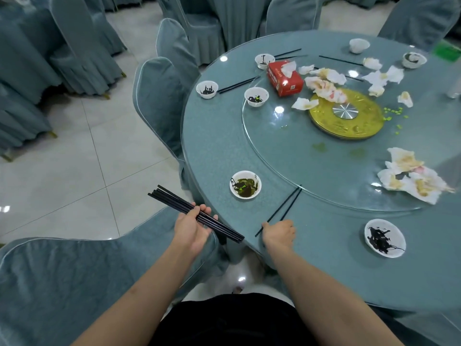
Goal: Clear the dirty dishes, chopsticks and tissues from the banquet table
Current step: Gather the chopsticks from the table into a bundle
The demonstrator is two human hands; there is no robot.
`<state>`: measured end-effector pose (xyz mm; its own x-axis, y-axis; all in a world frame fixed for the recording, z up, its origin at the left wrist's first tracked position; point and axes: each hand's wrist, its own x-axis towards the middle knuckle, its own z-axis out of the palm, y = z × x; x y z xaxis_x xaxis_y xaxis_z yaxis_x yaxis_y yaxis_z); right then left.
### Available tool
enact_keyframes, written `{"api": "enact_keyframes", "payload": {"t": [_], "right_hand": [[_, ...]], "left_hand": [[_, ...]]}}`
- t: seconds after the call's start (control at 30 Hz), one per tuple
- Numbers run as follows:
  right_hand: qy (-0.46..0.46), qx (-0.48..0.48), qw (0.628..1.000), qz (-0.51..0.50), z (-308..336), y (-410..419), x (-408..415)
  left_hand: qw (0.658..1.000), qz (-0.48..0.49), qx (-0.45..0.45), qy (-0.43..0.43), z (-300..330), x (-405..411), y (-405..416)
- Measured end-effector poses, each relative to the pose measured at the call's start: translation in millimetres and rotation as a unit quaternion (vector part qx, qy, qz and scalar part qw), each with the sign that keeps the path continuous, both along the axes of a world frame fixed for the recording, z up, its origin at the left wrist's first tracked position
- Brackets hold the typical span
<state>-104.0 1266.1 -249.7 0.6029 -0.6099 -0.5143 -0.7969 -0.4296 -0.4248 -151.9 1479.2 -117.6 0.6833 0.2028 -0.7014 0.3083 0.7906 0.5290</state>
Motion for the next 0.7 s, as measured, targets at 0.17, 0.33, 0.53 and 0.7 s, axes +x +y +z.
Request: {"api": "enact_keyframes", "payload": {"t": [0.17, 0.33, 0.53, 0.7], "right_hand": [[-0.026, 0.003, 0.999, 0.044, -21.9, -12.5, 1.7], [-0.061, 0.043, 0.995, 0.063, -15.4, -23.4, -3.5], [-0.067, 0.033, 0.992, 0.101, -12.5, -32.6, -4.6], [-0.058, 0.001, 0.989, 0.139, -16.5, -37.3, -4.8]], "left_hand": [[1.000, -0.006, -0.003, 0.000, 2.3, 8.6, -13.9], [1.000, -0.009, -0.020, -0.002, 1.4, 12.7, -23.2], [1.000, -0.007, -0.024, -0.007, -0.1, 12.6, -30.3], [1.000, 0.003, -0.024, 0.002, -0.1, 10.1, -36.9]]}}
